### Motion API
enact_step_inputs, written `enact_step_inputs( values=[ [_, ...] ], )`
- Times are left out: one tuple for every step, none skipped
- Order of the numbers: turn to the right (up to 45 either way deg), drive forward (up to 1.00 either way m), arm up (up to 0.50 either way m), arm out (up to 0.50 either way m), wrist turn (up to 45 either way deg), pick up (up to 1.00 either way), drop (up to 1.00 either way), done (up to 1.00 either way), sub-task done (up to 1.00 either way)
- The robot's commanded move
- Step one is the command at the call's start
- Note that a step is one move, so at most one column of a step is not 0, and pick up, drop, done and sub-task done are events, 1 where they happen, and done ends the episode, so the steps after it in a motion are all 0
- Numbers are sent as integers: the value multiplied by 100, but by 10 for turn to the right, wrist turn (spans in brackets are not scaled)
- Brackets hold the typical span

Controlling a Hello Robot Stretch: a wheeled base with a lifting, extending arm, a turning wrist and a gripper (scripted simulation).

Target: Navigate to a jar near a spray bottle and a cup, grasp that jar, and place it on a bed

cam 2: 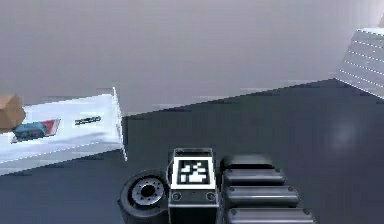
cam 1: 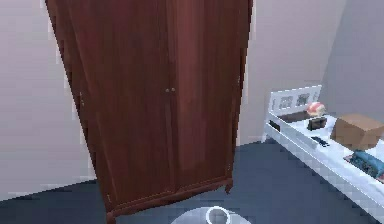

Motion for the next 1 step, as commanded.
enact_step_inputs(
  values=[
    [0,30,0,0,0,0,0,0,0]
  ],
)
